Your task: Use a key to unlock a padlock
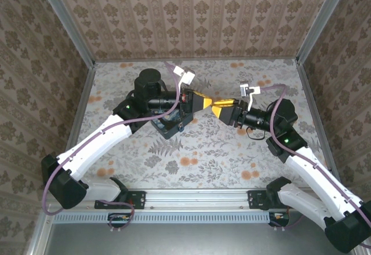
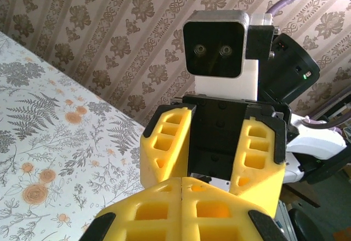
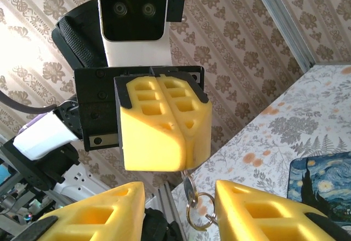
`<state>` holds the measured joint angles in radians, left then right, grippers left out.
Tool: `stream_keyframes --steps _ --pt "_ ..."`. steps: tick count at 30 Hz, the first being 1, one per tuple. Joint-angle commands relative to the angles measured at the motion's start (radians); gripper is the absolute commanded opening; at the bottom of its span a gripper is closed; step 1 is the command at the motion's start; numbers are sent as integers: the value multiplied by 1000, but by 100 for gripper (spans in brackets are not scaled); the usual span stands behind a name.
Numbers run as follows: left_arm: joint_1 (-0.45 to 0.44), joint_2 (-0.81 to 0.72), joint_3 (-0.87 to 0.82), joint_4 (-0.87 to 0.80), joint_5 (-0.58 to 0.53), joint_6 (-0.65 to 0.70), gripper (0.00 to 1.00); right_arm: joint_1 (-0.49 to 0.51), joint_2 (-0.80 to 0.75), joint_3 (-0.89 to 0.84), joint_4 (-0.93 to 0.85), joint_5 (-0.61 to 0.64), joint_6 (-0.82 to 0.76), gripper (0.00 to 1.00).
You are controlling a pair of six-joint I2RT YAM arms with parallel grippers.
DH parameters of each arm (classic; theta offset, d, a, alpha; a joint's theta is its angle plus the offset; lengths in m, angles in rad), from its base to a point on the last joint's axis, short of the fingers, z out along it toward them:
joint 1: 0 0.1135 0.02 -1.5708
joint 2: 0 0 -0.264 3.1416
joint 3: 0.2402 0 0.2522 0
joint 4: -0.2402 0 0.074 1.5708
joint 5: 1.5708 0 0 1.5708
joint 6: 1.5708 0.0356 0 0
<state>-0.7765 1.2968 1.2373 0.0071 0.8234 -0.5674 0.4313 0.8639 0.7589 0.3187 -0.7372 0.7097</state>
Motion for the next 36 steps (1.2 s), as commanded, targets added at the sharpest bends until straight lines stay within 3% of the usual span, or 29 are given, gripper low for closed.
stream_keyframes --steps 1,7,14,18,28,36 --pt "-6 12 2 29 17 -2 0 7 8 37 60 -5 7 36" --pt "-6 13 8 18 13 4 0 11 15 40 59 -16 4 25" --pt "5 13 14 14 8 6 0 11 7 33 12 -22 -21 19" --pt "8 13 17 16 8 6 0 11 8 33 -12 -39 -27 31" --pt "7 12 17 16 8 0 0 11 5 31 -8 -42 -38 0" --pt "14 11 9 37 23 -11 0 11 -5 29 -33 -41 -63 0"
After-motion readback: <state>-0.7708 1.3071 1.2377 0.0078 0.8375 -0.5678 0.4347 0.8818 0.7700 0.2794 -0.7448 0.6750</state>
